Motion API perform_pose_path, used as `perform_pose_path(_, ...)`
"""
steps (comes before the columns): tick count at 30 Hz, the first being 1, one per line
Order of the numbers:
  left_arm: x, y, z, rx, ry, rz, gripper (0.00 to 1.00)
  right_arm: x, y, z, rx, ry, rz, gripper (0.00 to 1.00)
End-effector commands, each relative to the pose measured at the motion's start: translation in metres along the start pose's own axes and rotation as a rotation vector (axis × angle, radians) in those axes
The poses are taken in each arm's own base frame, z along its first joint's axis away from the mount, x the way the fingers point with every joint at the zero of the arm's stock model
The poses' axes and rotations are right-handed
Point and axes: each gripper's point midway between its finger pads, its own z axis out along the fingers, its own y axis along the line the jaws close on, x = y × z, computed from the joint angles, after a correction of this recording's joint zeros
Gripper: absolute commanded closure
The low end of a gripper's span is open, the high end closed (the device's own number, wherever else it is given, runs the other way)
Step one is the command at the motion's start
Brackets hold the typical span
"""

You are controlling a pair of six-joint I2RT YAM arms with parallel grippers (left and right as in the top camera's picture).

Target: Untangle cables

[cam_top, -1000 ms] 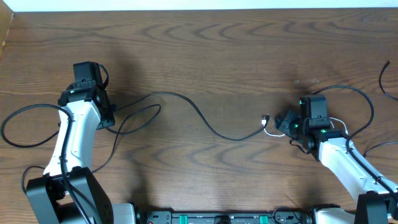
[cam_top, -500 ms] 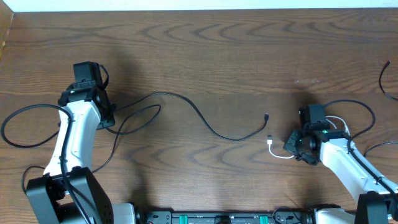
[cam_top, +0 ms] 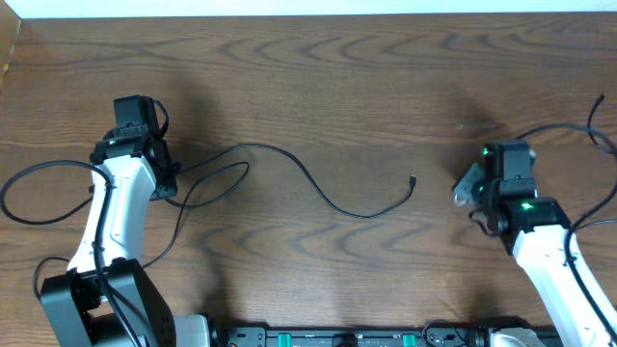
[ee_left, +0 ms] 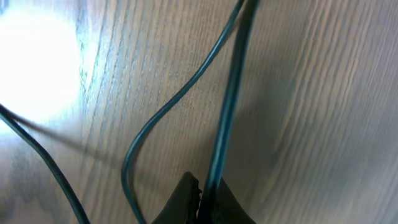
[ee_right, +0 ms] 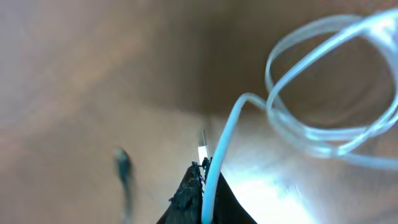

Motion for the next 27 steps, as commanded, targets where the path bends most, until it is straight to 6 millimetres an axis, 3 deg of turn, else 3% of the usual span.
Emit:
perform_pose_path(1,-0.004,0.001,0.0,-0.02,-0.019,0.163,0.92,-0.039,0.0,-0.015,0.029,-0.133,0.042,0.99)
perform_pose_path(6,-0.004,0.011,0.0,-0.06,-0.013,0.254,0.92,-0.07,-0.004,-0.026,0.03,-0.193,0.05,0.99)
perform_pose_path(11,-0.003,0.013,0.0,-0.065,-0.004,0.345,0.92,-0.104,-0.023,-0.04,0.063,-0.254,0.085,0.99)
perform_pose_path(15,0.007,0.016,0.002,-0.062,0.052,0.39,0.92,-0.132,-0.045,-0.053,0.098,-0.316,0.133,0.99)
perform_pose_path(20,0.021,0.016,0.001,-0.039,0.134,0.463,0.92,-0.159,-0.057,-0.061,0.096,-0.409,0.18,0.99)
perform_pose_path(24,0.025,0.015,0.0,-0.03,0.144,0.515,0.92,-0.171,-0.059,-0.062,0.089,-0.451,0.195,0.99)
perform_pose_path(27,0.038,0.01,-0.002,-0.001,0.151,0.597,0.92,-0.174,-0.059,-0.05,0.093,-0.446,0.179,0.99)
